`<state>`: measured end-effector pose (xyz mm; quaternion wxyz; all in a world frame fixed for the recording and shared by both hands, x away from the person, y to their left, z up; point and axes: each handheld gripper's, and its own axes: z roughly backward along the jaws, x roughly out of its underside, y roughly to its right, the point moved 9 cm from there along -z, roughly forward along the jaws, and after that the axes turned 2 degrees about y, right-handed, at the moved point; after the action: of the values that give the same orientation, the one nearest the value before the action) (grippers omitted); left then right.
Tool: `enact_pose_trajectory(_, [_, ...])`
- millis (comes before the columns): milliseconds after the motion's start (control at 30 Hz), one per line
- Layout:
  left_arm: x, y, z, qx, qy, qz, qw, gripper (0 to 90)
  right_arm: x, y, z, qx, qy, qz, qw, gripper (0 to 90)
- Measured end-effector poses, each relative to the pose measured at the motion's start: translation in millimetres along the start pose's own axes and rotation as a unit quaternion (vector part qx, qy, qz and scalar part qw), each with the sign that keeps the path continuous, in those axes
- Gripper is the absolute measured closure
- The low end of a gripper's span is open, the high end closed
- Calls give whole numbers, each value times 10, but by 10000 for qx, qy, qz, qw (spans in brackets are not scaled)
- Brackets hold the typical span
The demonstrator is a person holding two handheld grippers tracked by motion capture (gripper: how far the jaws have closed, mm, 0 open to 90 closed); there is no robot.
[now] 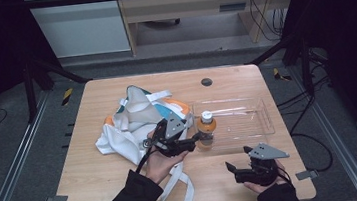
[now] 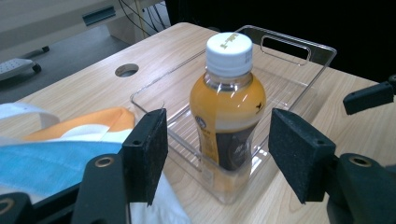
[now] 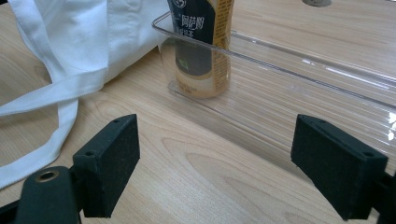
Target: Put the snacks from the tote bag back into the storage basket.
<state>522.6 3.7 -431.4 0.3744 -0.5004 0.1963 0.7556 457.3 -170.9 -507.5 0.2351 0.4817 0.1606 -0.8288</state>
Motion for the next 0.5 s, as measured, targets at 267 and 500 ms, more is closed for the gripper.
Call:
enact_pose_trajectory(267, [149, -55, 186, 24, -69, -122, 9999, 361, 2, 8, 1, 24, -3, -18, 10000, 157])
enact_pose_trajectory(500, [317, -165, 344, -2, -101, -21, 9999, 355, 2, 10, 2, 34, -4, -20, 10000, 156])
